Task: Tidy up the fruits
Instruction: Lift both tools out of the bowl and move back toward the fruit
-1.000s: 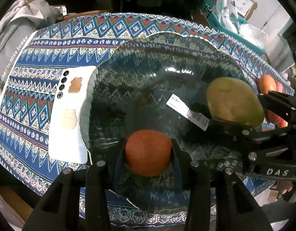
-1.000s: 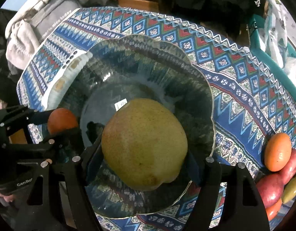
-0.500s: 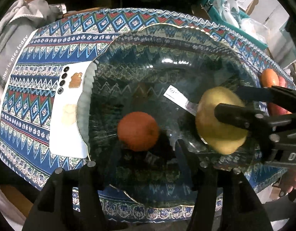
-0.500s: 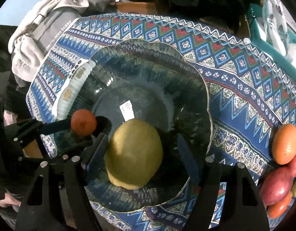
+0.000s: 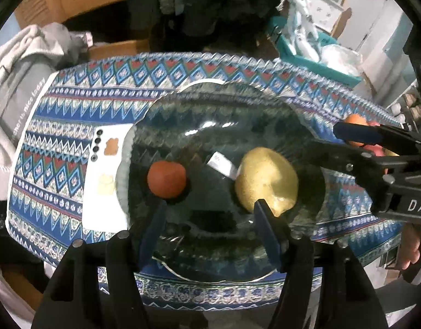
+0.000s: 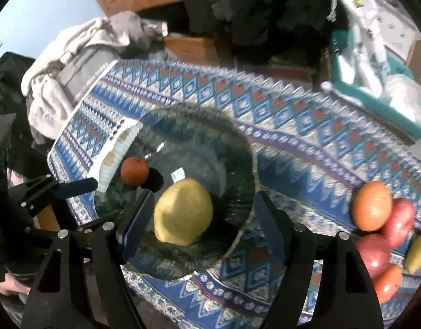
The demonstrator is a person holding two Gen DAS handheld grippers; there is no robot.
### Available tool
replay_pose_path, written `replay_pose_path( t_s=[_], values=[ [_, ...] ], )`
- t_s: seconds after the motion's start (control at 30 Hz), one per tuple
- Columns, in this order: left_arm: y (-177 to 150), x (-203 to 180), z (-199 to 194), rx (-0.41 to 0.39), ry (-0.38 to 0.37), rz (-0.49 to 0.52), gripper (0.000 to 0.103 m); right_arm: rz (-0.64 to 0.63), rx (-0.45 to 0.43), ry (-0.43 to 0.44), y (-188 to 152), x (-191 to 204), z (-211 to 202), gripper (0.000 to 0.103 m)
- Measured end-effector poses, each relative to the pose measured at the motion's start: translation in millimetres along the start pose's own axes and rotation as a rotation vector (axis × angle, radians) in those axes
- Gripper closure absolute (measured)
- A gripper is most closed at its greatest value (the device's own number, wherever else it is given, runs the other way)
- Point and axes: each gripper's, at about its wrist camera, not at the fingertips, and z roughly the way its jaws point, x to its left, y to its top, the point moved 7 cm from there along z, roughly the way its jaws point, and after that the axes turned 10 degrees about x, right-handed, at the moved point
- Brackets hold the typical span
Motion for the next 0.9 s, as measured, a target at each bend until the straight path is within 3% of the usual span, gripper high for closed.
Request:
replay_pose_path(
  t_s=[0.37,0.9],
  values=[
    [4.7,-40.2,-26.5,-0.062,-0.027,0.068,0.031,0.014,-0.094,-0.166,-18.1,-30.0,-67.4,0.024],
    [7.9,-119.5,-62.4,-0.123,-0.074,0.202,0.026,0.089,-0.17,-0.192,-78.4,-85.7,-138.1,0.02]
  ],
)
